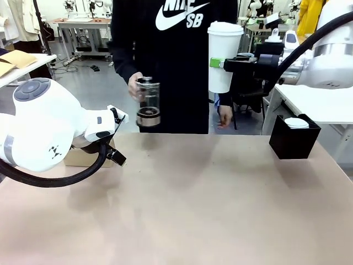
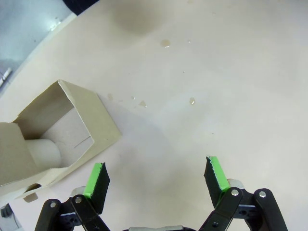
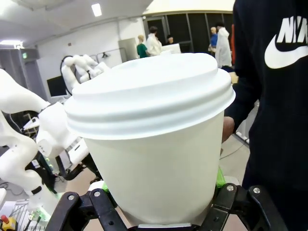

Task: Pour a drink into a cup and package it in a carrier.
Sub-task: When a person places the Paper Cup Lid on the 600 ml Paper Cup , lift the 600 ml Paper Cup, then position the Cup Carrier in the center of the table.

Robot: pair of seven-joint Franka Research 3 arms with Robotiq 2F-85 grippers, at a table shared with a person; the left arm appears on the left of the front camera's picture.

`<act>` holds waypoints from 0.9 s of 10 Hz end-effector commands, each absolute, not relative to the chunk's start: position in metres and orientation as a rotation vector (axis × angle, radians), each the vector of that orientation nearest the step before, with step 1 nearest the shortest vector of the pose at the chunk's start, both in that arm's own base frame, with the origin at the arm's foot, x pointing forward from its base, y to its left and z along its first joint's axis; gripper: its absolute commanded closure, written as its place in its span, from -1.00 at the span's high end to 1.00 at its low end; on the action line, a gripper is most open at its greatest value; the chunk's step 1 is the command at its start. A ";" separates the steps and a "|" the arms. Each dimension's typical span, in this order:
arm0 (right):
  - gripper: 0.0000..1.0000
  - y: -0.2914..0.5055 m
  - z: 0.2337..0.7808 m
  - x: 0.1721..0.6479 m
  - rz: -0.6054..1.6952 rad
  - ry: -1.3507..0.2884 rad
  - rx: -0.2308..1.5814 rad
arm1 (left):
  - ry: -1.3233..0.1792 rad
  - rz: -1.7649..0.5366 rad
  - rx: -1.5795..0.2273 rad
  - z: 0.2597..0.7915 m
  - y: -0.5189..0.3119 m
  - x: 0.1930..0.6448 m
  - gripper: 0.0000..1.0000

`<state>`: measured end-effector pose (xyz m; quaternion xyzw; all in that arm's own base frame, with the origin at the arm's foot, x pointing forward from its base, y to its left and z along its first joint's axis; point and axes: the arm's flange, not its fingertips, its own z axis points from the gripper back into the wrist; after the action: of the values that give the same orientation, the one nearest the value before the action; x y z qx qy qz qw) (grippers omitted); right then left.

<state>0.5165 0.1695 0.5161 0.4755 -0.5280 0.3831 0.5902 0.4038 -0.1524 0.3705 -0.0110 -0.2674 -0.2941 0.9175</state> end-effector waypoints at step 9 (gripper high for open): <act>0.61 0.161 0.518 0.508 0.888 -1.234 1.104 | -0.550 -0.604 -0.025 0.370 -0.152 0.404 1.00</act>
<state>0.5052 0.1584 0.5125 0.4810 -0.5265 0.3810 0.5885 0.4038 -0.1524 0.3704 -0.0110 -0.2674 -0.2941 0.9175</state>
